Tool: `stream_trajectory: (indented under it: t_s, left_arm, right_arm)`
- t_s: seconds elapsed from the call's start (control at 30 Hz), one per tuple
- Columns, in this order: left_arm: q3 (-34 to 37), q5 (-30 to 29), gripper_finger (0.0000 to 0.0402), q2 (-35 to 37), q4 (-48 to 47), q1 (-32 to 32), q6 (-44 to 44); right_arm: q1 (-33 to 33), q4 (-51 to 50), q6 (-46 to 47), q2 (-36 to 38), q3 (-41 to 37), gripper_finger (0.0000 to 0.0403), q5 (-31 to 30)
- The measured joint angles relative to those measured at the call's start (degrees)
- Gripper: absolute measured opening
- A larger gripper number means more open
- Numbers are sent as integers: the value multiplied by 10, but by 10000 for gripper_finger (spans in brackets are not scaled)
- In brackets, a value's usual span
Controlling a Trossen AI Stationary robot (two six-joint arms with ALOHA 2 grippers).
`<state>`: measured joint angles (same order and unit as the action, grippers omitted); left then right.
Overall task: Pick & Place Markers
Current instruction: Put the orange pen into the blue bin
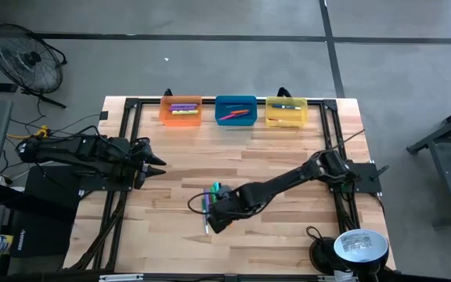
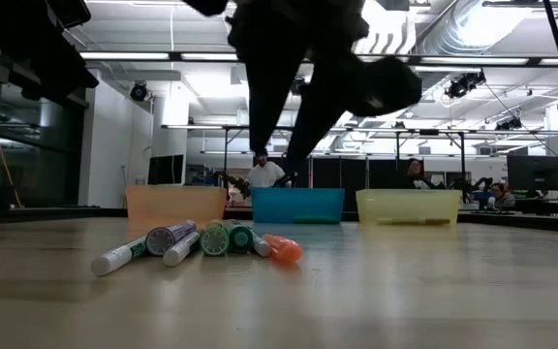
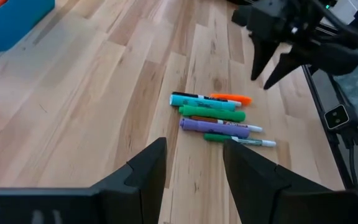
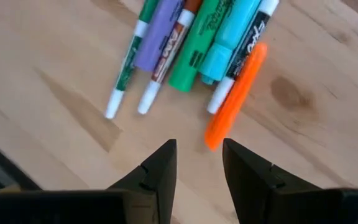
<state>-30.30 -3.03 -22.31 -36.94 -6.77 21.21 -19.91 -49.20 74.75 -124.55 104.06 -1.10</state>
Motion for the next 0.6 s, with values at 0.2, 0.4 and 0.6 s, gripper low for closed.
stream_trajectory:
  t_s: [0.2, 0.4, 0.6]
  left_arm:
    - [0, 1, 156, 0, 0, 0, 0]
    - [0, 10, 156, 0, 0, 0, 0]
    - [0, 12, 156, 0, 0, 0, 0]
  right_arm:
    - [-1, 95, 23, 0, -64, 132, 33]
    - [-1, 110, 26, 0, -69, 178, 67]
    - [-1, 160, -7, 0, -21, 193, 69]
